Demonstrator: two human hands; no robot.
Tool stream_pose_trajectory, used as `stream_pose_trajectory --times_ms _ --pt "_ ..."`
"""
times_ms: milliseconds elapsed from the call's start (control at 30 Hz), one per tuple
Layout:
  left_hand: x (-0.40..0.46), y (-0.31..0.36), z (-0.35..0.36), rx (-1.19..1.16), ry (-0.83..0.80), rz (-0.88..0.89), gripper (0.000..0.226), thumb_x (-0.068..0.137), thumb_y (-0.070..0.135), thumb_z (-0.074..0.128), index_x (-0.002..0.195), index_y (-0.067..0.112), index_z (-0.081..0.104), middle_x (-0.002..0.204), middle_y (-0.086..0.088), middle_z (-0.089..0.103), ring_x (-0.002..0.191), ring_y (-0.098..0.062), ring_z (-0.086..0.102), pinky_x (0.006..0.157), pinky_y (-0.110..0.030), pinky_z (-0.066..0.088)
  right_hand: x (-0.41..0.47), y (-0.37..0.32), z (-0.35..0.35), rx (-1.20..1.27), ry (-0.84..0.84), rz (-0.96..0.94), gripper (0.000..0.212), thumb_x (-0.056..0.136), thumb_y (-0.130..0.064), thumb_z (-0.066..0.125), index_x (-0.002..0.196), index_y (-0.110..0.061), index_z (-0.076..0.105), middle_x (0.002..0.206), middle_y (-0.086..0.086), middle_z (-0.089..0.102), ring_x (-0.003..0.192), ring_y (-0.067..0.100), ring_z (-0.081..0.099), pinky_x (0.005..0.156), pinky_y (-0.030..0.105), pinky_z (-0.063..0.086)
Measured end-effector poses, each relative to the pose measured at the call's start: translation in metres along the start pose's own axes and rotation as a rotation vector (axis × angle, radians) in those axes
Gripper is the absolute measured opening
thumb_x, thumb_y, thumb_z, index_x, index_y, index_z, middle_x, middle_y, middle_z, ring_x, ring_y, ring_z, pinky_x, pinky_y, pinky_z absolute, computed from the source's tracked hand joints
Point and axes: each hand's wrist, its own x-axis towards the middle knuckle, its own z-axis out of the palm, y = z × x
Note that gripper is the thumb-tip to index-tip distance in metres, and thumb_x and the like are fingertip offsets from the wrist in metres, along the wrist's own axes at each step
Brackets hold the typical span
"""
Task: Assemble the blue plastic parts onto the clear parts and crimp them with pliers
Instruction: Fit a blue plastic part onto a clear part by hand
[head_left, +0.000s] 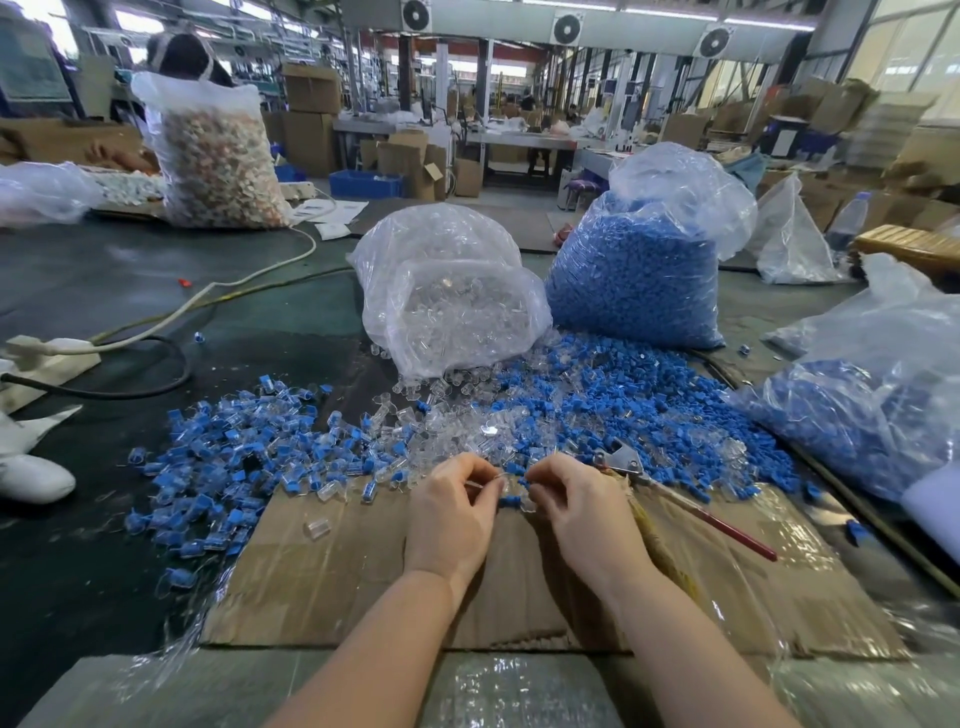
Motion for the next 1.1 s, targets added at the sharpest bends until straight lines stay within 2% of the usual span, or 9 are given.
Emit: stream_pose_trajectory --times_ms 133,233,400,500,567,667,800,933,1100 --pt "-0.001 0.001 -0.001 -0.018 0.003 -0.003 0.02 0.08 0.012 0.07 0.074 0.028 0.062 0.073 0.013 0.062 0.071 0.001 0.059 0.066 -0.003 0.045 0.003 0.002 0.008 -0.01 0.062 0.02 0.016 0.091 -0.007 0.053 0.097 -0.013 0.066 0.094 -0.001 0.067 0.089 0.014 0.058 0.082 0.029 0.046" --pt "0.0 0.001 -0.001 -0.027 0.005 0.001 0.016 0.079 0.012 0.072 0.074 0.025 0.065 0.072 0.012 0.063 0.07 0.001 0.06 0.067 -0.007 0.047 -0.002 0.003 0.014 -0.002 0.124 0.007 0.018 0.092 -0.007 0.053 0.098 -0.012 0.068 0.095 -0.001 0.066 0.091 0.015 0.058 0.081 0.026 0.044" --pt "-0.001 -0.001 -0.001 -0.041 -0.001 0.002 0.01 0.079 0.012 0.072 0.077 0.021 0.068 0.077 0.006 0.066 0.075 -0.006 0.062 0.072 -0.017 0.051 -0.006 0.005 0.015 -0.003 0.246 0.006 0.017 0.09 -0.006 0.057 0.1 -0.01 0.069 0.095 0.001 0.068 0.092 0.018 0.06 0.083 0.029 0.046" --pt "-0.002 0.0 -0.001 -0.051 0.0 0.002 0.016 0.078 0.012 0.073 0.073 0.025 0.065 0.072 0.01 0.066 0.071 -0.003 0.062 0.07 -0.015 0.052 -0.008 0.006 0.016 -0.013 0.251 0.012 0.016 0.089 -0.007 0.059 0.102 -0.01 0.068 0.096 0.002 0.069 0.091 0.02 0.061 0.083 0.03 0.047" --pt "-0.002 0.001 -0.001 -0.072 0.004 0.003 0.027 0.078 0.011 0.073 0.071 0.03 0.056 0.07 0.013 0.063 0.069 0.001 0.061 0.067 -0.011 0.051 -0.009 0.006 0.016 0.006 0.253 0.025 0.013 0.088 -0.008 0.06 0.098 -0.01 0.069 0.093 0.002 0.069 0.088 0.02 0.061 0.081 0.03 0.048" --pt "-0.002 0.0 -0.001 -0.065 -0.022 0.011 0.032 0.079 0.007 0.07 0.079 0.034 0.052 0.07 0.013 0.06 0.068 0.004 0.058 0.065 -0.005 0.045 -0.01 0.006 0.015 0.031 0.258 0.052 0.008 0.088 -0.011 0.062 0.092 -0.01 0.068 0.088 0.002 0.069 0.083 0.02 0.061 0.077 0.029 0.046" --pt "-0.001 -0.001 -0.001 -0.02 -0.073 0.022 0.024 0.085 0.009 0.063 0.1 0.029 0.066 0.082 0.011 0.062 0.074 -0.001 0.057 0.069 -0.007 0.045 -0.012 0.004 0.015 0.059 0.219 0.058 0.007 0.089 -0.019 0.061 0.087 -0.013 0.065 0.081 -0.001 0.066 0.078 0.016 0.059 0.074 0.032 0.047" --pt "0.0 -0.001 -0.001 -0.067 -0.058 -0.015 0.021 0.086 0.011 0.063 0.086 0.032 0.064 0.082 0.006 0.066 0.077 -0.009 0.06 0.076 -0.026 0.051 -0.012 0.003 0.015 0.081 0.174 0.038 0.011 0.09 -0.024 0.06 0.085 -0.014 0.063 0.079 -0.003 0.064 0.077 0.014 0.057 0.073 0.032 0.047" --pt "0.0 0.0 -0.002 -0.109 -0.06 -0.043 0.027 0.086 0.011 0.064 0.076 0.035 0.055 0.073 0.012 0.064 0.075 -0.004 0.061 0.076 -0.026 0.053 -0.013 0.002 0.015 0.045 0.157 0.004 0.013 0.089 -0.025 0.061 0.083 -0.013 0.063 0.079 -0.002 0.065 0.076 0.015 0.058 0.072 0.031 0.046"
